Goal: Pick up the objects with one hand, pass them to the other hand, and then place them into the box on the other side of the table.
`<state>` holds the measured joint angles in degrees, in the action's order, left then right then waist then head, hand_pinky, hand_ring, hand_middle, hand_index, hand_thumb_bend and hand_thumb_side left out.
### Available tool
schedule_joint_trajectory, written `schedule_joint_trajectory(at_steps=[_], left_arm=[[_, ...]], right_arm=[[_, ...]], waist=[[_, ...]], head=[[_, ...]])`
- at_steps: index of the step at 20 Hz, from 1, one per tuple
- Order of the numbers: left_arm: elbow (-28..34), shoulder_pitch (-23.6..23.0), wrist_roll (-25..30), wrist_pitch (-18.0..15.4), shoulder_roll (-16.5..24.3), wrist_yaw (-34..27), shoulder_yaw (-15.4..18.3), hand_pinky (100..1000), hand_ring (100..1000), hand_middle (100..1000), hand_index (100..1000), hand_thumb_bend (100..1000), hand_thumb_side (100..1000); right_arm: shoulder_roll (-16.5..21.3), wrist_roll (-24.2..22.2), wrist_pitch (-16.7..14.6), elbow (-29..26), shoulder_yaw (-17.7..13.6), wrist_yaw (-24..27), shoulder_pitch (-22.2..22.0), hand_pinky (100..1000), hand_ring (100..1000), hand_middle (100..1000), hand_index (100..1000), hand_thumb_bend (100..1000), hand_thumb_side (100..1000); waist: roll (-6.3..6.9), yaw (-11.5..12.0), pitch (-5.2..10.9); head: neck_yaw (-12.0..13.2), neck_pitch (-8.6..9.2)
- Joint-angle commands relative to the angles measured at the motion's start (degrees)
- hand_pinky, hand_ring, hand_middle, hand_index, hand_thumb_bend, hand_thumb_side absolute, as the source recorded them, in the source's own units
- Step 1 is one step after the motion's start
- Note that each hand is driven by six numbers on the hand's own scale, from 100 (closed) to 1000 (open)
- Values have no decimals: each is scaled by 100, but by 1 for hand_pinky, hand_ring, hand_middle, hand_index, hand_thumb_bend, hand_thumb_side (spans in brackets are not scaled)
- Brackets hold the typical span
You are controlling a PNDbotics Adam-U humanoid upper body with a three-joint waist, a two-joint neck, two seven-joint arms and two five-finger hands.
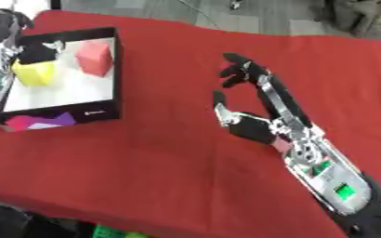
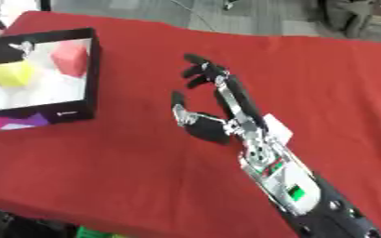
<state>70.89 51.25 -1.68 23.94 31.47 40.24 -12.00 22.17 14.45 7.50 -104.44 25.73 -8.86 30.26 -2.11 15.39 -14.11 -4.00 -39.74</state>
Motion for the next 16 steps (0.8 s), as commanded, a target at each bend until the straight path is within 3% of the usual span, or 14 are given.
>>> schedule_joint_trajectory(at_steps=[1,4,7,11,13,16], left_arm=[[826,-93,-494,-315,237,-1104,-15,839,618,766,760,100,825],[1519,-384,-813,-733,259,-2298,-7,817,591,764,760,127,730],[1952,-640,-1091,-921,256,-3181,38,808,578,757,767,128,733],[2099,-717,-1253,-922,277,-3535,23,794,558,741,739,124,749],[2301,-918,-1388,-1017,80,-3688,215,793,557,740,735,139,749],[2692,-1321,-1639,-1216,-291,-3945,421,794,557,739,732,143,751]], right_arm=[[247,91,140,-253,-233,188,111,942,738,731,918,100,415],[409,-17,534,-363,-464,158,122,930,749,749,907,100,367],[537,-167,955,-526,-681,163,125,925,747,746,892,100,360],[588,-272,1165,-665,-754,171,111,920,765,772,907,100,356],[785,-400,1306,-494,-726,163,157,922,786,792,916,122,359],[1187,-650,1553,-398,-675,219,219,925,802,798,918,181,323]], waist=[[12,-8,149],[-9,-24,148],[-29,-45,150],[-42,-62,149],[-141,-81,142],[-178,-73,143]], head=[[-92,-22],[-136,-13],[-156,-8],[-173,5],[-255,47],[-384,60]])
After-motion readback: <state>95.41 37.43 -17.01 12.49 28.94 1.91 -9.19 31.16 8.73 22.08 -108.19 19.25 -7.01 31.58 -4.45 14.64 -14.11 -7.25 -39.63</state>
